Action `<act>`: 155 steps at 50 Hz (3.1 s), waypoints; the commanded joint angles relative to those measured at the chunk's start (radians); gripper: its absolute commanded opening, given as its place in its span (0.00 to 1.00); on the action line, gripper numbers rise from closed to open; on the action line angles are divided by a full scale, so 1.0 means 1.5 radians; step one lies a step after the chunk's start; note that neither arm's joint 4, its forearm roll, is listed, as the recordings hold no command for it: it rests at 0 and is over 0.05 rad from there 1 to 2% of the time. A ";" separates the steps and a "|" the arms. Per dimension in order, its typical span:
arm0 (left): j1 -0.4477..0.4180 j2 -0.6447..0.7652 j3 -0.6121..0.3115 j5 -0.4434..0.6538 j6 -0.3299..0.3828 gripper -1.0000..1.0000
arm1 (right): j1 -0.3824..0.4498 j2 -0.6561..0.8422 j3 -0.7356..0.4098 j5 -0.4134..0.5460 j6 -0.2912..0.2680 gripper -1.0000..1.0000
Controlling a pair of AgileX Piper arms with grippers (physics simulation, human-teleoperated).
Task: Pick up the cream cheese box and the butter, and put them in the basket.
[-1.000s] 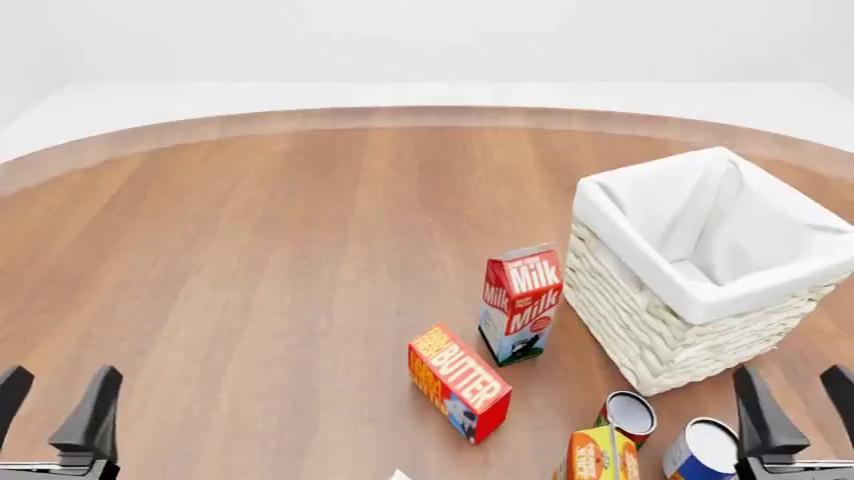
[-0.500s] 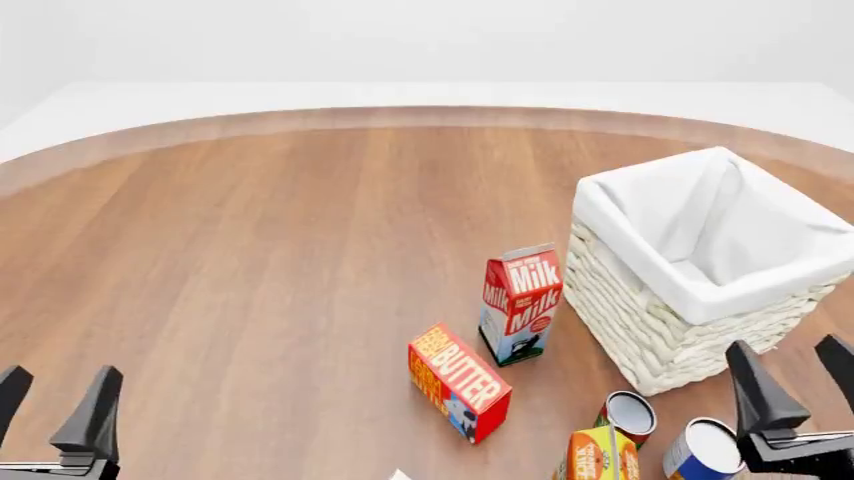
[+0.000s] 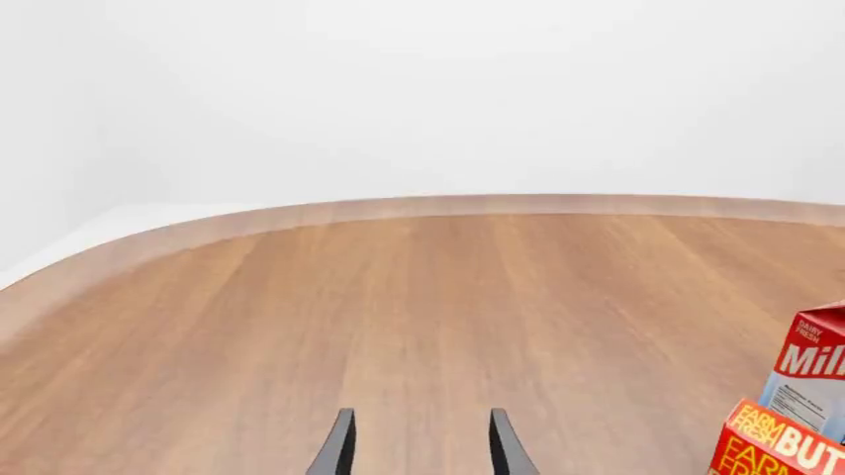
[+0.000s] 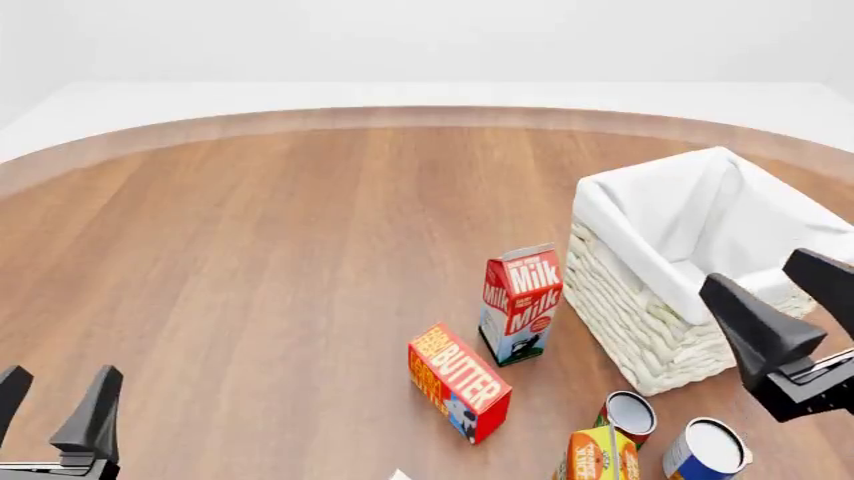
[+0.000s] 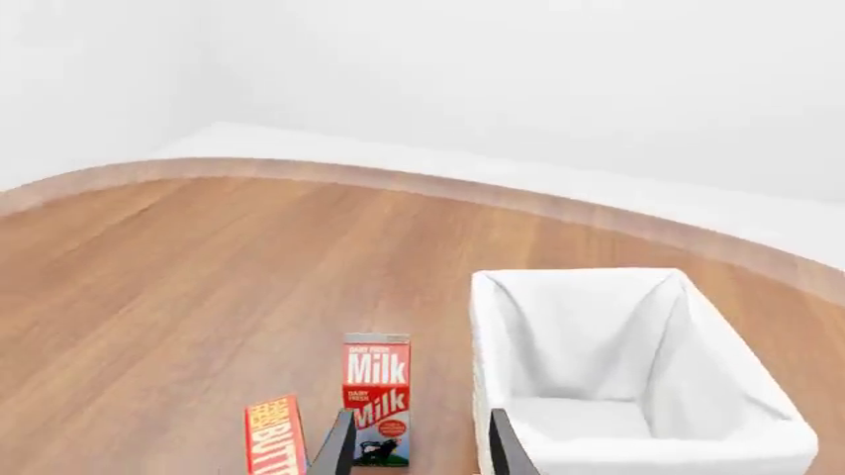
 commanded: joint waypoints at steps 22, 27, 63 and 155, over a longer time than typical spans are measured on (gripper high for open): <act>0.000 0.000 0.000 0.000 0.000 1.00 | 0.175 0.289 -0.308 0.179 -0.016 1.00; 0.000 0.000 0.000 0.000 0.000 1.00 | 0.197 0.338 -0.339 0.196 -0.025 1.00; 0.000 0.000 0.000 0.000 0.000 1.00 | 0.223 0.482 -0.376 0.215 -0.029 1.00; 0.000 0.000 0.000 0.000 0.000 1.00 | 0.238 0.705 -0.231 0.068 0.067 1.00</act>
